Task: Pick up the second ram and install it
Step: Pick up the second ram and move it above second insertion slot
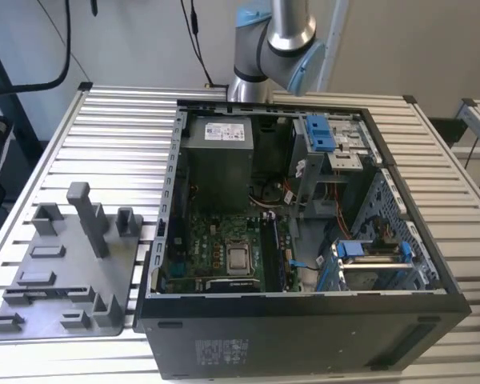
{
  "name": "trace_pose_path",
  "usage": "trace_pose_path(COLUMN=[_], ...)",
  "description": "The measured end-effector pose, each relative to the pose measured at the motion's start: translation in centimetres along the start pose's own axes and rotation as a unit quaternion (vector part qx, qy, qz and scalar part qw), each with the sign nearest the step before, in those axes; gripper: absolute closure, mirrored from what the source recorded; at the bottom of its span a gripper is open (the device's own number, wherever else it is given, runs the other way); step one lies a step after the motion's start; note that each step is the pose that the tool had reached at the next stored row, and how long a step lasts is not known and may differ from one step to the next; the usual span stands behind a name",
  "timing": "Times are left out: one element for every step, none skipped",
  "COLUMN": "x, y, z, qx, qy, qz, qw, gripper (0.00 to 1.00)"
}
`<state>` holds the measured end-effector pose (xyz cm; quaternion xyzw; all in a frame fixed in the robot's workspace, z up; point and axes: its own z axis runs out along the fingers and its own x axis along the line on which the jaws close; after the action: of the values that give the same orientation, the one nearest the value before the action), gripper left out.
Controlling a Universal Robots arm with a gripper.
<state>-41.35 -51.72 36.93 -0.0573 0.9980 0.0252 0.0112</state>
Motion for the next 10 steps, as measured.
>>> trace_pose_path(x=[0.00, 0.00, 0.00, 0.00, 0.00, 0.00, 0.00, 0.00, -0.01, 0.00], y=[0.00, 0.00, 0.00, 0.00, 0.00, 0.00, 0.00, 0.00, 0.00, 0.00], z=[-0.01, 0.00, 0.00, 0.00, 0.00, -0.01, -0.01, 0.00, 0.00, -0.01], qx=[-0.0002, -0.0004, -0.0005, -0.0006, -0.0007, -0.0008, -0.0009, -0.0010, -0.0011, -0.0011], qy=[0.0004, 0.0008, 0.0010, 0.0012, 0.0014, 0.0017, 0.0018, 0.0020, 0.0021, 0.0022], qz=[-0.008, -0.016, -0.021, -0.025, -0.029, -0.033, -0.037, -0.040, -0.043, -0.044], qw=[1.0000, 0.9999, 0.9998, 0.9997, 0.9996, 0.9995, 0.9993, 0.9992, 0.9991, 0.9990], gripper=[0.89, 0.89, 0.89, 0.89, 0.89, 0.89, 0.89, 0.89, 0.89, 0.89])
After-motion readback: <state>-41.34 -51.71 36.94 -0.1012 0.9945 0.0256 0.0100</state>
